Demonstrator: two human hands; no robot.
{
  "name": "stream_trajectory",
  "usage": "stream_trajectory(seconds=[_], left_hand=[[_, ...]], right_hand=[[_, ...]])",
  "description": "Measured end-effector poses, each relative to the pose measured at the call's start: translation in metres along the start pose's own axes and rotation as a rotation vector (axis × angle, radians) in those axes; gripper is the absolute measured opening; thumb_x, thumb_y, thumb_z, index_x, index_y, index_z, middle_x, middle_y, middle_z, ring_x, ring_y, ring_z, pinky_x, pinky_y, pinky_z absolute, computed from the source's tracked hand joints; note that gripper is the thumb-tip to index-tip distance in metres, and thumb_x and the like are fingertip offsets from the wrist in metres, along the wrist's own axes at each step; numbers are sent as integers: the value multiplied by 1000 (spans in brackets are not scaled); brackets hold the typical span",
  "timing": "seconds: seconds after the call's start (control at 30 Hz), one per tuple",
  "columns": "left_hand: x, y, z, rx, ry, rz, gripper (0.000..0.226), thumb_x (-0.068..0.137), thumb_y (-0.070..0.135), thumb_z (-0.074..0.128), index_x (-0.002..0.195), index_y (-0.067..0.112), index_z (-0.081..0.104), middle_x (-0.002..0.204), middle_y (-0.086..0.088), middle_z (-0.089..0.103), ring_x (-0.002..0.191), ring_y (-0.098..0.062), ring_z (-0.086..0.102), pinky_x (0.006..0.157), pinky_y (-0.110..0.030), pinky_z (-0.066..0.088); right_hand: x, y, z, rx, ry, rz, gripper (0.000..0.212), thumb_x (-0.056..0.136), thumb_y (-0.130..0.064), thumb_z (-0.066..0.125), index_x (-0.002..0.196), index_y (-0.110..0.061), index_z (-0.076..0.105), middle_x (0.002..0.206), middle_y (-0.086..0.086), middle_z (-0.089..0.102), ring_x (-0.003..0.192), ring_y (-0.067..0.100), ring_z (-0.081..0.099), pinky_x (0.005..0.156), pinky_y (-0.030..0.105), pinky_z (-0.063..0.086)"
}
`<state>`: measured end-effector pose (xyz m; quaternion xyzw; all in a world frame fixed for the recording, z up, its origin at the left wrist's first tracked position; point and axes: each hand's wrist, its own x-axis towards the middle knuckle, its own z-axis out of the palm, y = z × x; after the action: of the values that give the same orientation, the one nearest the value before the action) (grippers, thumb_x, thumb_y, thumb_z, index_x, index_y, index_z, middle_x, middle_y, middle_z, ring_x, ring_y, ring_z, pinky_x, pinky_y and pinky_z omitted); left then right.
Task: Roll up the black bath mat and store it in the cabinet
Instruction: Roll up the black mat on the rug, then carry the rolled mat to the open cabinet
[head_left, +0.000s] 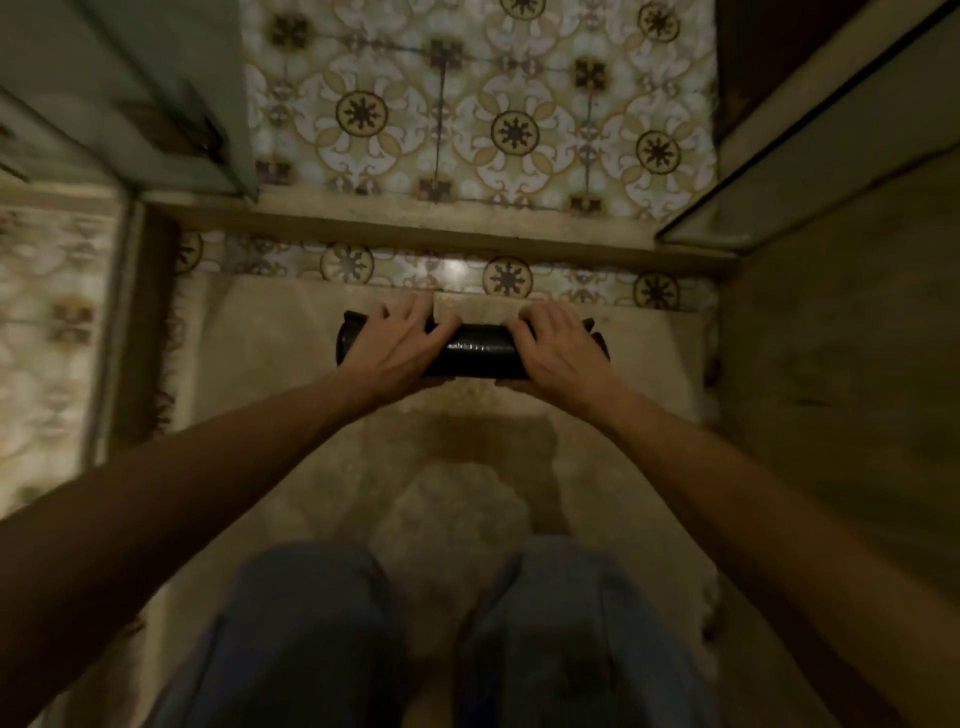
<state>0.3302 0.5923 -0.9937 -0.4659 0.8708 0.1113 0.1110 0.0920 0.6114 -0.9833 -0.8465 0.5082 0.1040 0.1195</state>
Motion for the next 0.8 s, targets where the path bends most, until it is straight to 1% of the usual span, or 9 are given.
stream_trajectory(seconds=[0.07,0.17,0.2,0.3,0.37,0.47,0.57,0.67,0.8], left_hand=[[-34,15,-53,-3,-32,-3,66,84,52,67,133,18,39,116,-19,47,100,-37,49,82,-54,46],[-84,38,-138,14,-67,5,66,82,49,70,133,18,40,116,-19,48,100,-37,51,81,-54,47],[-102,45,-172,33,-77,7,66,83,49,69,133,18,40,117,-19,48,101,-36,50,81,-53,47],[-157,67,-284,20,-112,-14,66,81,49,71,132,19,39,115,-18,48,99,-36,50,80,-53,47],[-191,81,-349,21,-98,-15,69,76,49,74,129,18,42,112,-17,48,98,-36,49,78,-54,46],[-229,96,-419,41,-72,-14,70,75,50,77,127,19,42,111,-17,48,98,-37,49,77,-53,45],[-250,108,-460,33,-66,-25,71,76,51,76,129,19,42,114,-17,47,102,-37,48,79,-53,44],[-258,117,-478,62,-40,-25,70,77,52,75,129,18,43,116,-17,47,106,-36,46,80,-52,43],[-267,128,-492,52,-1,-18,69,76,51,76,128,18,44,115,-16,48,104,-35,48,80,-50,43]], right_hand=[[-33,-16,-55,21,-27,9,74,84,-54,73,133,-2,52,124,22,55,111,39,52,95,51,47],[-87,-40,-136,39,-42,9,73,82,-57,74,128,-2,56,118,21,58,104,38,56,90,49,49],[-105,-48,-167,39,-39,7,73,82,-57,73,127,-2,56,118,22,58,103,38,57,89,48,49],[-157,-78,-275,112,-111,25,73,84,-57,71,126,2,56,118,25,59,102,41,57,87,50,48],[-191,-92,-334,118,-93,14,73,83,-57,72,122,3,58,114,26,60,98,41,58,83,50,49],[-226,-104,-397,82,28,-18,72,79,-56,76,118,3,59,109,26,60,93,42,58,78,49,50],[-246,-109,-437,60,58,-52,73,81,-58,72,119,2,57,111,25,58,97,42,56,81,50,48],[-259,-106,-453,31,94,-49,73,82,-59,71,120,1,56,113,24,58,99,41,55,83,49,47],[-274,-102,-468,29,126,-79,73,82,-60,69,122,-1,56,114,22,58,100,39,55,85,49,48]])
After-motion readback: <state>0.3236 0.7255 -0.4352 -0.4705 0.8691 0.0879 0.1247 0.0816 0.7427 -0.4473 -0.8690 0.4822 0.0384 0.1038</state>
